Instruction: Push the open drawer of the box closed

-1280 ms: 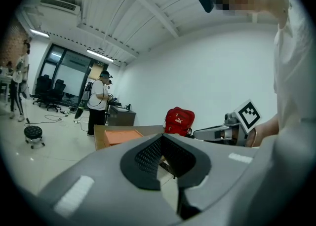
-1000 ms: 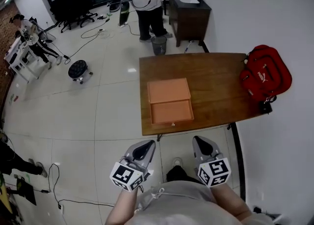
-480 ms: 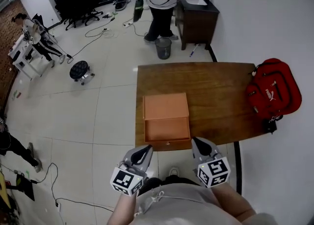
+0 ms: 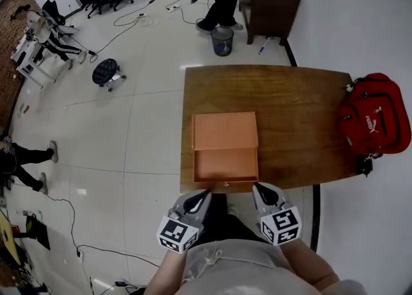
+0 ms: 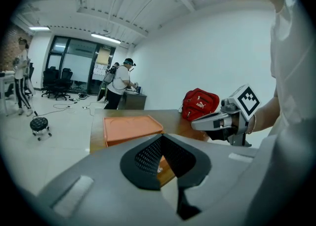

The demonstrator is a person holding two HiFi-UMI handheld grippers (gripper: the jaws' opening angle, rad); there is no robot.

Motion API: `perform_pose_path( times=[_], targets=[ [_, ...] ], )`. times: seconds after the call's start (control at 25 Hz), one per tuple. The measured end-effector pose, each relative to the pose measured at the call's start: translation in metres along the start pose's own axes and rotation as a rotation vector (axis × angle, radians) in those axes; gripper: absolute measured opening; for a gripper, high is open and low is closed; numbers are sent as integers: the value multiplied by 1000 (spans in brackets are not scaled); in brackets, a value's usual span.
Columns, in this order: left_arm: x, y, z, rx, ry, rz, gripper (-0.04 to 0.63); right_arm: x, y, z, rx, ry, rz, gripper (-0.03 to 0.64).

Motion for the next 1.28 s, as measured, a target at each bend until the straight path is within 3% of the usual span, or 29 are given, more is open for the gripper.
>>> perform_pose_path(
  times=[0.24,0.56,0.84,1.28],
  targets=[
    [-19,-17,27,-58,36,8,6,-1,-24,30,-122,-32,-10,3],
    [-27,-40,68,-103,142,8,6,-12,-52,73,-254,-42,-56,3],
    [-39,-43,90,-115,242,-32,6,-16,-71,79,-286,-65,-55,3],
    [-55,-59,81,-96,287,-49,6,4,-88,64,-289,-102,-25,3]
  ],
)
Point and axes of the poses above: the fingertips, and each gripper's own axes: y backward along the fingers, x to its right, z out of its underside, the point moved 10 cm from there along y, backward along the fingers, and after that the axes turned 10 degrees about z, right-handed, at the moved point
